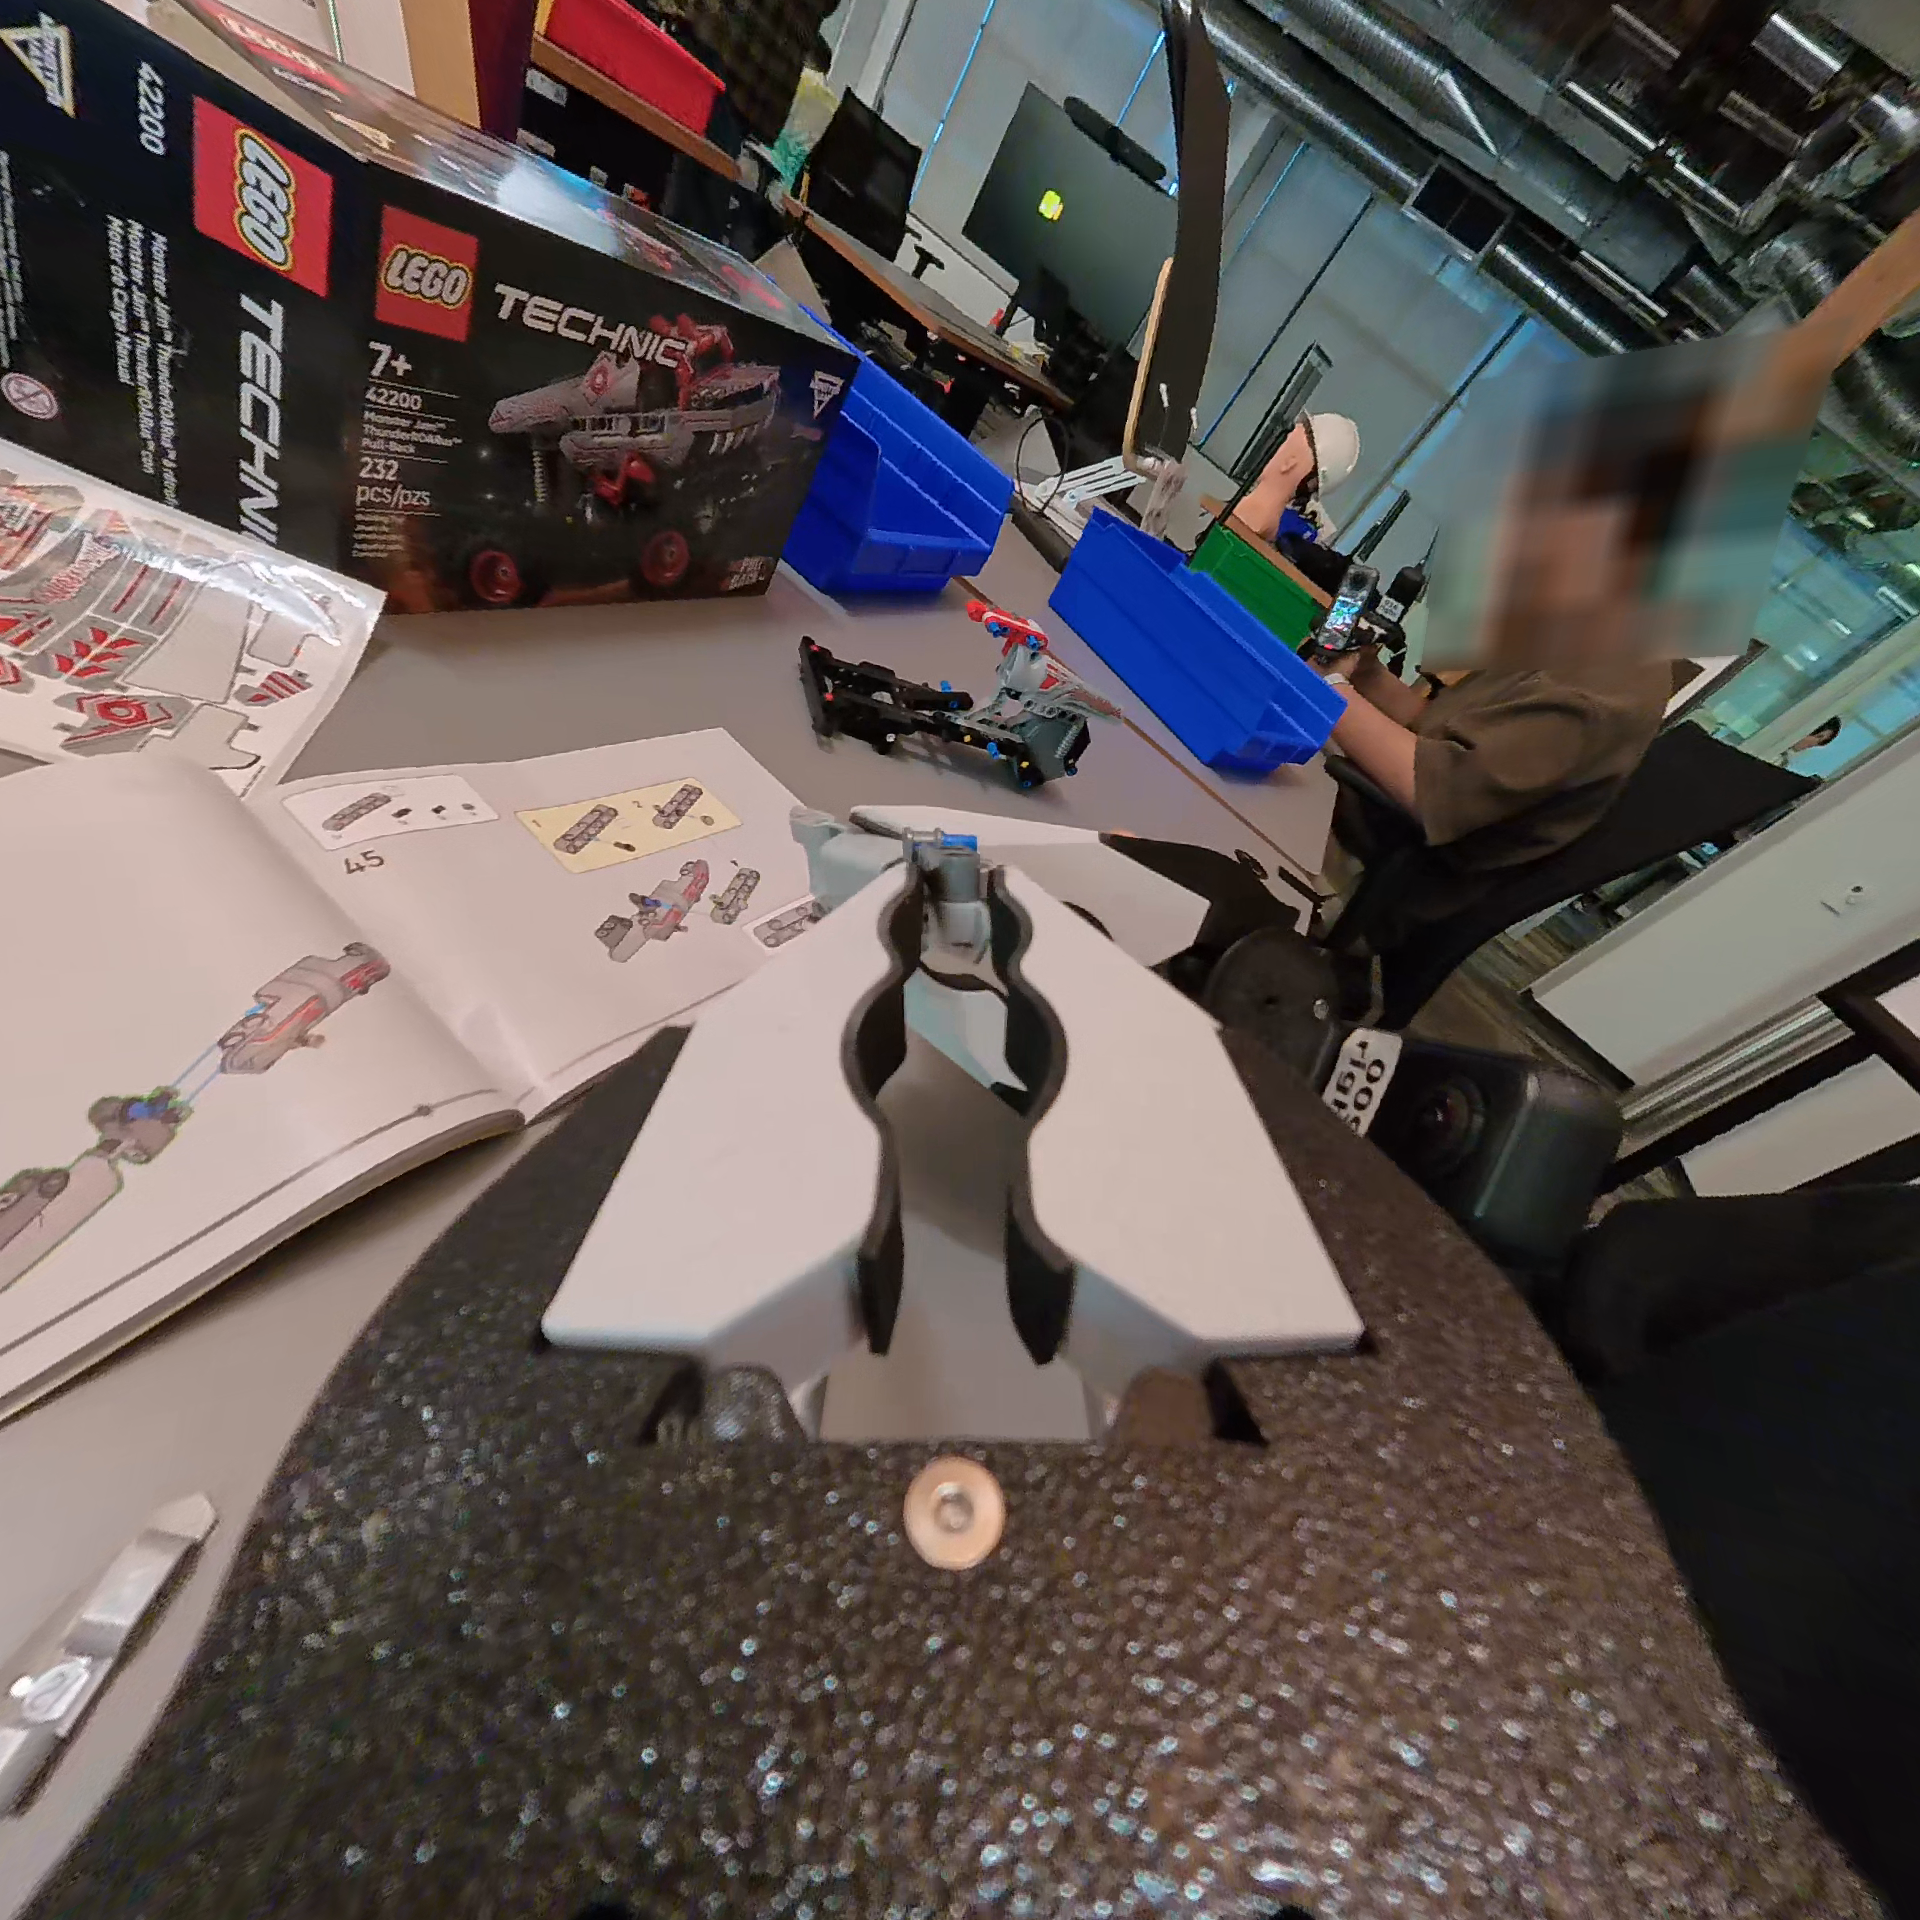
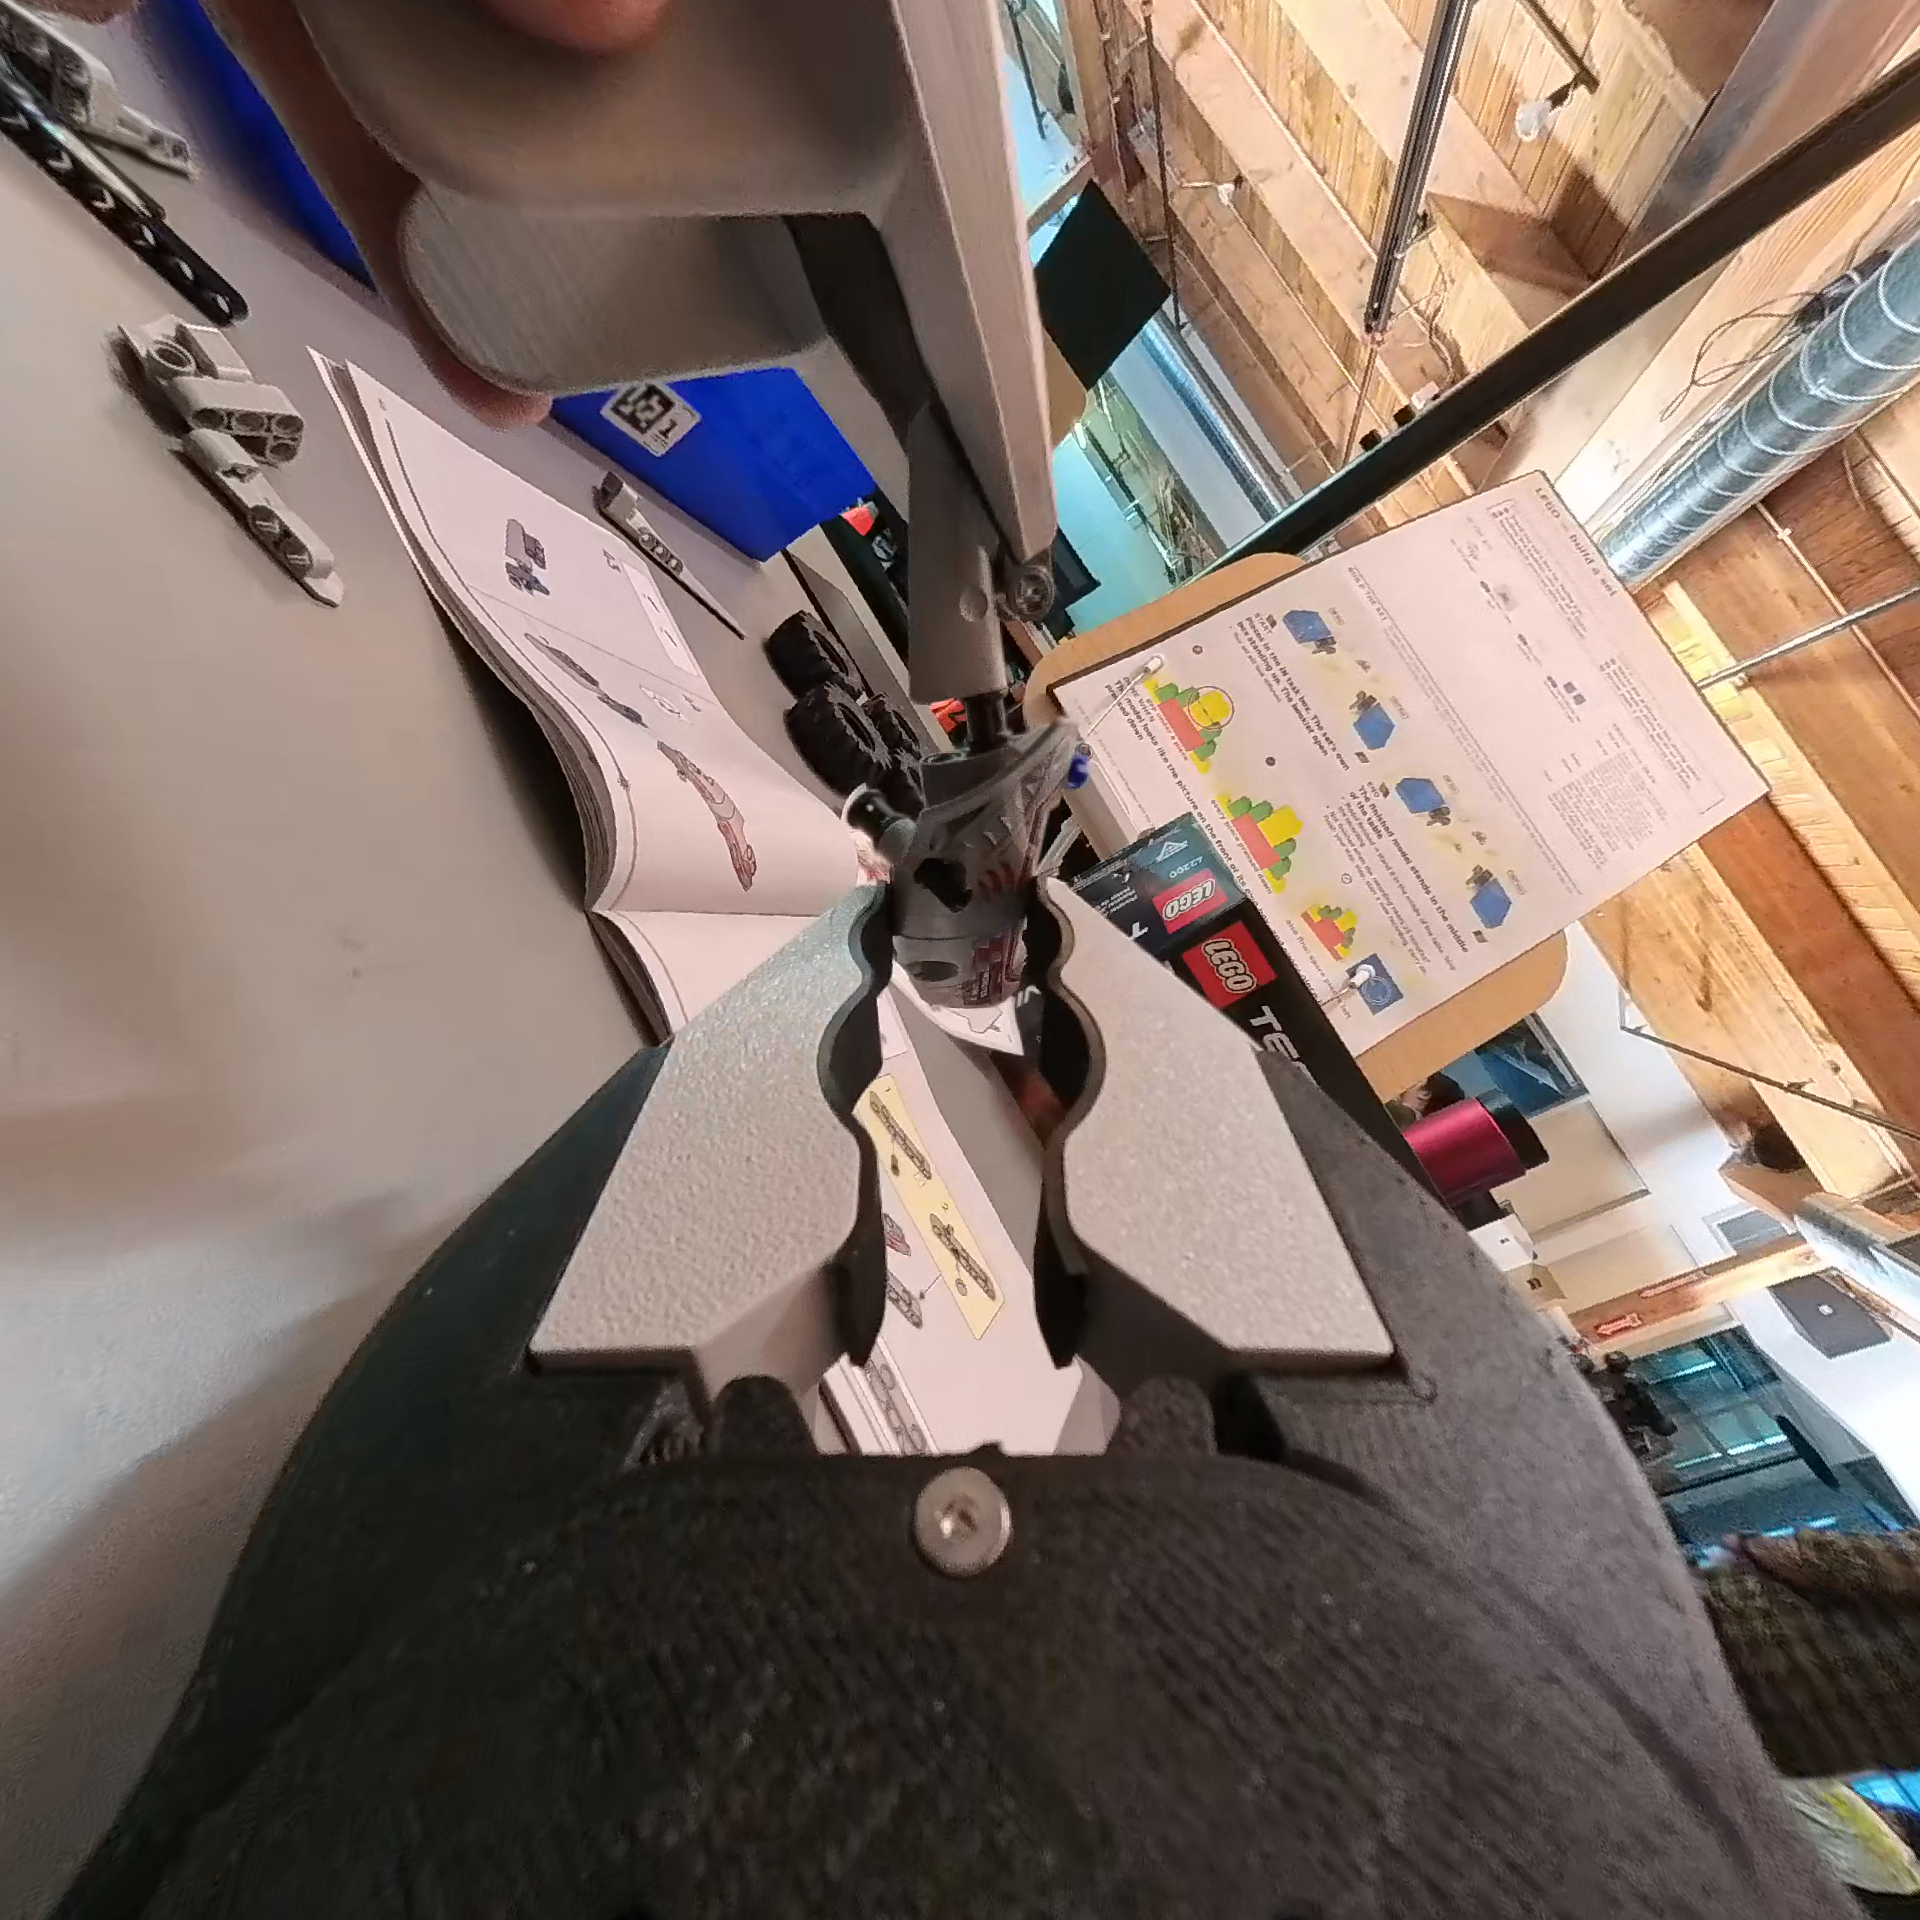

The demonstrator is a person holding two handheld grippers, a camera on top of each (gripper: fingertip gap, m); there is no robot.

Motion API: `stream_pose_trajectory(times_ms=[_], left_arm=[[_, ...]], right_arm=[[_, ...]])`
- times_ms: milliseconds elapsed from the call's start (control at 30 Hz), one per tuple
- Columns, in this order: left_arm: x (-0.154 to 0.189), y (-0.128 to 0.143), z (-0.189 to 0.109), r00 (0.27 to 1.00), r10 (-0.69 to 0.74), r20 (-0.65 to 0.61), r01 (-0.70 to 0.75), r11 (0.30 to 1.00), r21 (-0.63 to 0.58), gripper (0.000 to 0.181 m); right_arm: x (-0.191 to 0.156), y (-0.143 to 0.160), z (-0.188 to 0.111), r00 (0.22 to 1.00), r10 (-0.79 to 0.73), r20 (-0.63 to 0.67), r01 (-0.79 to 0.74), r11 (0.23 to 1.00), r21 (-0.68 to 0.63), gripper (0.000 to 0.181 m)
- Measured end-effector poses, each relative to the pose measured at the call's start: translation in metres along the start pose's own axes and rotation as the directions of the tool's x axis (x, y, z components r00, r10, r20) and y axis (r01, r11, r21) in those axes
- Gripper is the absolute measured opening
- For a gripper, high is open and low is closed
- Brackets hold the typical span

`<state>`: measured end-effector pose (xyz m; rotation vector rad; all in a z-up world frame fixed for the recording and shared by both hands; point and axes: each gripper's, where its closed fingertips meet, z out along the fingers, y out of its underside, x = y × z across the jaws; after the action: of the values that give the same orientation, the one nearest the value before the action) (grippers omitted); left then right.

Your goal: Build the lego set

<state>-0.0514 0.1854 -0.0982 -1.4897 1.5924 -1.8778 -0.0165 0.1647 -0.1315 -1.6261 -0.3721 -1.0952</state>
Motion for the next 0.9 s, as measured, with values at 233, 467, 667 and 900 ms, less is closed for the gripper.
stream_pose_trajectory(times_ms=[233,467,667,900], left_arm=[[0.001,-0.001,0.002,0.993,-0.095,-0.068,0.097,0.995,0.031,0.011],[-0.002,-0.003,0.004,0.978,-0.176,-0.107,0.186,0.979,0.087,0.01],[-0.007,0.001,0.009,1.0,-0.019,-0.017,0.021,0.991,0.134,0.007],[-0.028,0.013,0.016,0.979,0.163,0.124,-0.176,0.978,0.109,0.005]], right_arm=[[-0.001,0.002,0.002,1.0,0.013,0.007,-0.012,1.0,-0.018,0.024],[-0.003,0.003,0.005,0.998,0.061,0.027,-0.06,0.998,-0.028,0.024],[0.001,0.009,0.009,0.998,0.058,-0.011,-0.058,0.996,-0.074,0.024],[-0.003,0.033,0.01,0.994,-0.112,0.02,0.113,0.979,-0.168,0.024]])
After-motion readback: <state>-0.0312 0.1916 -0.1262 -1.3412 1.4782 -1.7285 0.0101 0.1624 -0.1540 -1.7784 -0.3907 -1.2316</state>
